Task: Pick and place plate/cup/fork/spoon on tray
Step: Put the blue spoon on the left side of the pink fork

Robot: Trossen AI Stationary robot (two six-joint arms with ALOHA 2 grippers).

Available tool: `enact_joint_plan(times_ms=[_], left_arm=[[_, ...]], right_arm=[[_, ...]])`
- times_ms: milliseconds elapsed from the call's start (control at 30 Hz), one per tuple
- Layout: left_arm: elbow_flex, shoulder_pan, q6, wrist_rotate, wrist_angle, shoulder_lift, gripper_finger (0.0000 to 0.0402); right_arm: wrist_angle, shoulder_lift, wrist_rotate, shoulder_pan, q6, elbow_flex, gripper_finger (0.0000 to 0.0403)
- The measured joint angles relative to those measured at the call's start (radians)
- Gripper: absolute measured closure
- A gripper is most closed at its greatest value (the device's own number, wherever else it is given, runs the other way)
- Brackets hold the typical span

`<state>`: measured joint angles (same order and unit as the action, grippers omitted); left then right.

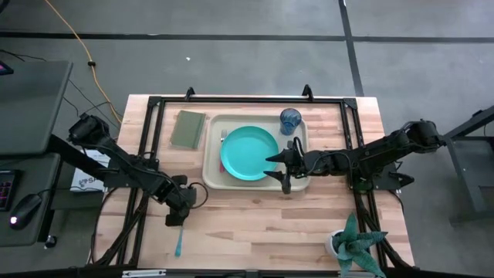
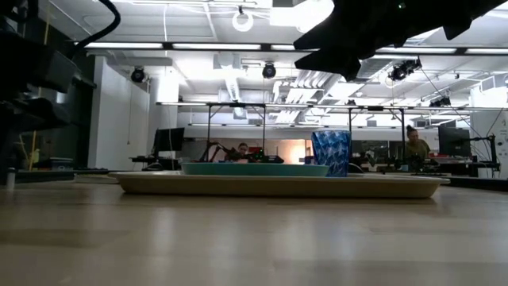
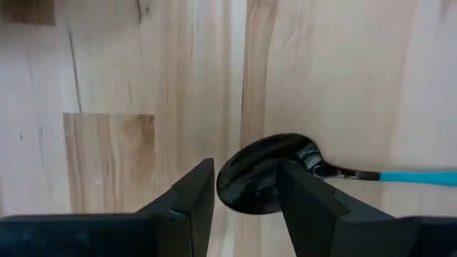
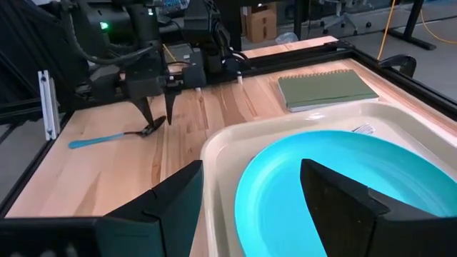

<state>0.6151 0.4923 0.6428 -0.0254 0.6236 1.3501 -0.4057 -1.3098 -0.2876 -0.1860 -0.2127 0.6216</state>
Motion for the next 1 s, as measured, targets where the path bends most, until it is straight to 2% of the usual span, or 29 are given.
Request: enact_joint_plan(times_ms=[167,333,400,700,833,1000], left_arm=[[0.0,0.0,-0.003,-0.003,0.005,0.007,0.0293],[0.001,-0.001,-0.032,-0.001,0.003,0.005,0.0371],[0.002,-0.002,-0.047,0.004,-0.001,0.003,0.039],[0.026,-0.003,-0.076,-0.001,0.02,-0.089,0.04],[0.092,-0.01,-0.082,-0.009,0.063,-0.167,0.0401],[0.231,-0.058,-0.125,-0.05,0.178,-0.245,0.04]], right_arm=[[-0.001,0.0,0.0,0.0,0.0,0.0,0.0176],[-0.002,0.0,0.0,0.0,0.0,0.0,0.0176],[-0.001,0.0,0.0,0.0,0.0,0.0,0.0176],[-0.001,0.0,-0.001,0.0,0.003,0.0,0.0176],[-0.002,0.0,-0.001,0.0,0.003,0.0,0.0176],[-0.002,0.0,-0.001,0.0,-0.003,0.0,0.0176]])
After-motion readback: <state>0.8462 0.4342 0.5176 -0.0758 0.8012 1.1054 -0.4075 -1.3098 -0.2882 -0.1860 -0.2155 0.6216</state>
